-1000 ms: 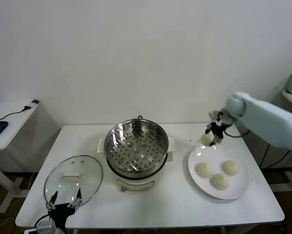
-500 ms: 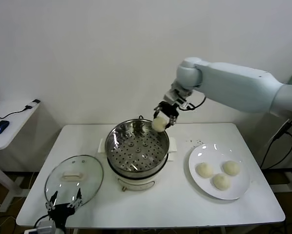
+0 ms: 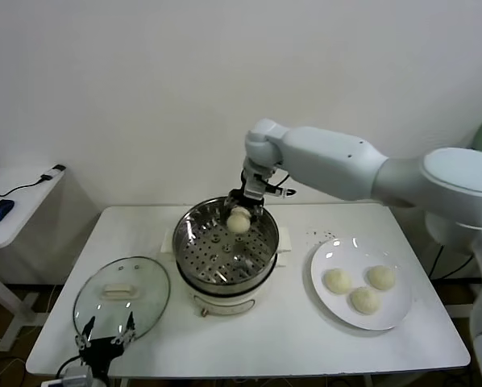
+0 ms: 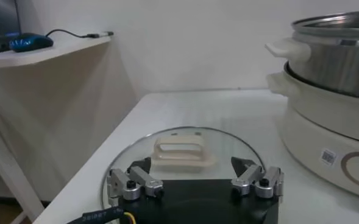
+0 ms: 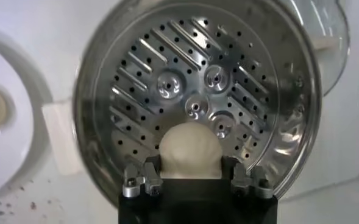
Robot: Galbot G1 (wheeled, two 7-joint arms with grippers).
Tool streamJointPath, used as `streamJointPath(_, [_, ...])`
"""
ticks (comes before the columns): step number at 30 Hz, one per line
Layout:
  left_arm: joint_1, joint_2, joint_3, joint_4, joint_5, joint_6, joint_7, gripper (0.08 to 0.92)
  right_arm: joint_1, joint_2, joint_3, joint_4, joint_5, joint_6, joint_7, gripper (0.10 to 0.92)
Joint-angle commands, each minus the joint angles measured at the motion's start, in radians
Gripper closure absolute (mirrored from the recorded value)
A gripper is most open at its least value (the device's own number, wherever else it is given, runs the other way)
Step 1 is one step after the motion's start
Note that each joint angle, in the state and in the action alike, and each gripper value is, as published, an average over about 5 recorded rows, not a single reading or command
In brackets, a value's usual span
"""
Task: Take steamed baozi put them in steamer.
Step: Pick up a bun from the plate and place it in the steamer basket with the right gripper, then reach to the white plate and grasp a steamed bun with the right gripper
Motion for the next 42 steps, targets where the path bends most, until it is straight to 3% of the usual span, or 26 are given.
streamJointPath(1, [-0.002,0.0,0.0,0.004,0.002,0.0,-0.001,0.177,-0.084,0.102,0.069,-0.19,-0.13,0.108,0.018,0.377])
streamJointPath(10, [-0.014,0.002,0.003,0.011,-0.001,0.001,-0.002,0.177,-0.115,0.142,0.08,-0.272,-0.131,0.112,0.027,0.349])
streamJointPath(16, [-0.021,0.003,0.004,0.016,-0.005,0.002,-0.005,0.177,-0.12,0.154,0.082,-0.286,-0.113,0.12,0.033,0.232])
streamJointPath(22, [-0.024,0.002,0.004,0.016,-0.006,0.002,-0.007,0.177,-0.099,0.131,0.069,-0.235,-0.091,0.119,0.038,0.203])
streamJointPath(25, [-0.024,0.0,0.005,0.011,-0.007,0.003,-0.007,0.177,-0.048,0.083,0.035,-0.152,-0.006,0.11,0.004,0.203])
streamJointPath(30, [-0.021,-0.004,0.008,-0.002,-0.006,0.006,-0.006,0.177,0.143,-0.029,-0.089,-0.006,0.313,0.066,-0.094,0.203])
streamJointPath(33, [-0.02,-0.009,0.011,-0.006,-0.003,0.006,-0.005,0.177,0.274,-0.111,-0.192,0.053,0.543,-0.016,-0.126,0.203])
streamJointPath(36, [-0.018,-0.012,0.012,-0.009,-0.002,0.007,-0.005,0.177,0.414,-0.254,-0.369,0.171,0.765,-0.209,-0.13,0.202])
streamJointPath(38, [-0.018,-0.012,0.01,-0.01,-0.002,0.006,-0.005,0.177,0.488,-0.37,-0.478,0.261,0.808,-0.372,-0.113,0.203])
streamJointPath(42, [-0.02,-0.01,0.006,-0.004,-0.005,0.004,-0.005,0.177,0.572,-0.562,-0.657,0.4,0.752,-0.56,-0.058,0.203])
